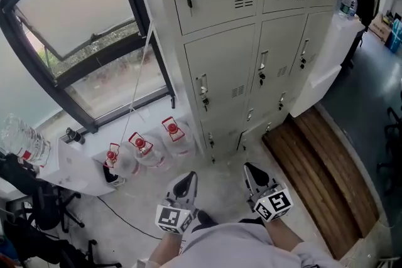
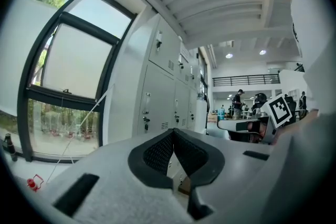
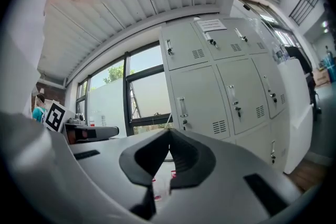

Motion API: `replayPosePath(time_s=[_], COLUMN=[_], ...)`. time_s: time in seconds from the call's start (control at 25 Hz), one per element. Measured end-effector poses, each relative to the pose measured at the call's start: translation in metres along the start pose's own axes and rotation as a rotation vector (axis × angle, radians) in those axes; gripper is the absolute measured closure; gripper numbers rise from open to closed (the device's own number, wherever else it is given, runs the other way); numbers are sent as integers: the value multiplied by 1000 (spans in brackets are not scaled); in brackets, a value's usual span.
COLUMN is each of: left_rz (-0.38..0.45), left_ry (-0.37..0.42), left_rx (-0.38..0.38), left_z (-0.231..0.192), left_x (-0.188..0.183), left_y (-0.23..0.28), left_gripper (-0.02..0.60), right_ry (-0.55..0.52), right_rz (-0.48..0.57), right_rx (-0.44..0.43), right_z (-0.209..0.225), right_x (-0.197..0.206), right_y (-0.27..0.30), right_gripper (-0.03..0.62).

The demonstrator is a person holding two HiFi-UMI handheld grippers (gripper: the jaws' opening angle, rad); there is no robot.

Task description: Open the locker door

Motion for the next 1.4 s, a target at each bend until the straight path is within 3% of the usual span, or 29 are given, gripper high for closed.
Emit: replayPosePath(time_s=[0.12, 0.2, 0.36, 0.52, 0.84, 0.96, 1.16, 1.4], left_rz=[-15, -22, 2, -12, -25, -32, 68, -48], left_ry=[50, 55, -9, 6, -27, -30, -37, -1], left_rx=[110, 131, 49, 53, -66, -74, -44, -22], left_z=[-25, -38, -60, -59, -55, -53, -55, -52], left_x=[-4, -3, -3, -2, 4, 3, 8, 39], left_y=[6, 10, 15, 29, 54, 65, 75, 85], left_gripper=[578, 578, 580, 578, 580, 580, 580, 578], right_ry=[0, 7, -22, -23, -70, -78, -88, -126], right_rz=[13, 17, 2, -21, -68, -64, -37, -64], right_rx=[39, 63, 67, 38, -15, -33, -58, -67], right_z=[-13, -17, -13, 2, 36, 44, 47, 42], right_x=[-3, -3, -3, -2, -2, -1, 9, 42], right_y=[24, 36, 50, 67, 92, 98, 108, 110], right_gripper=[582, 582, 582, 582, 582, 582, 582, 582])
Point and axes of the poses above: the fingertips, and each gripper's own axes: y forward along the fingers, z to its right, x out of its underside, the point moved 6 cm from there along -y, backward along the fingers, and after that the axes turned 13 degrees about x, right-handed, at the moved point
